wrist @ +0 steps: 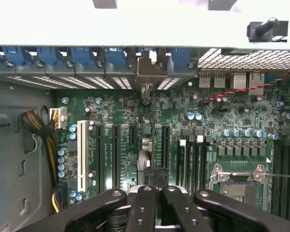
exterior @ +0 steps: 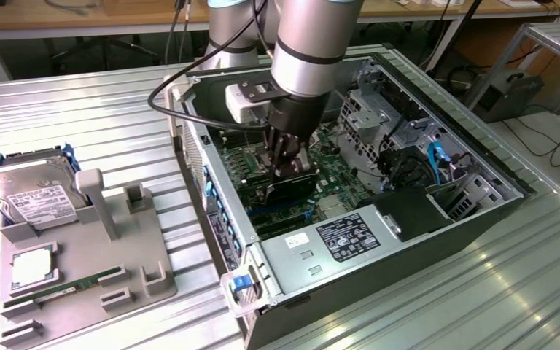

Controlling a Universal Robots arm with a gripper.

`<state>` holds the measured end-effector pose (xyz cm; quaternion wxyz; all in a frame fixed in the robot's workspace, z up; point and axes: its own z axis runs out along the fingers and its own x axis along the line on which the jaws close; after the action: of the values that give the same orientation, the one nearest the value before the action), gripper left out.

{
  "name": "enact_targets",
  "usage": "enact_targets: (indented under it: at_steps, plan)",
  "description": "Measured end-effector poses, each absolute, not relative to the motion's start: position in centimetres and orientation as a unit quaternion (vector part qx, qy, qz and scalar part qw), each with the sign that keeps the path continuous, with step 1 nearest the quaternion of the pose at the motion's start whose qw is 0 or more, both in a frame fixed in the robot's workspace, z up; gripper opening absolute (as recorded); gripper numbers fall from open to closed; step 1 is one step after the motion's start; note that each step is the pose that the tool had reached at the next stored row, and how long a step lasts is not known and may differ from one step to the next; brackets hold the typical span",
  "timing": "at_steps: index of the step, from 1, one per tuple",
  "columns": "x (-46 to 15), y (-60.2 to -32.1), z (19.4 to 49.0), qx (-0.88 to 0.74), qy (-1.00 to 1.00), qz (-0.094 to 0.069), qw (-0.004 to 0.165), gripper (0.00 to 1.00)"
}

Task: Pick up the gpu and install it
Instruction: 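Insert the gpu into the slot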

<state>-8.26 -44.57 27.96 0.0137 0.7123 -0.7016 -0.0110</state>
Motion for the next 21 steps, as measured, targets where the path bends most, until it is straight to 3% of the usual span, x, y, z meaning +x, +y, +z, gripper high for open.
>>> enact_targets:
  at_steps: [21]
  plan:
    - [-8.28,-44.76,27.1,0.712,-0.702,-0.011,0.014,0.11]
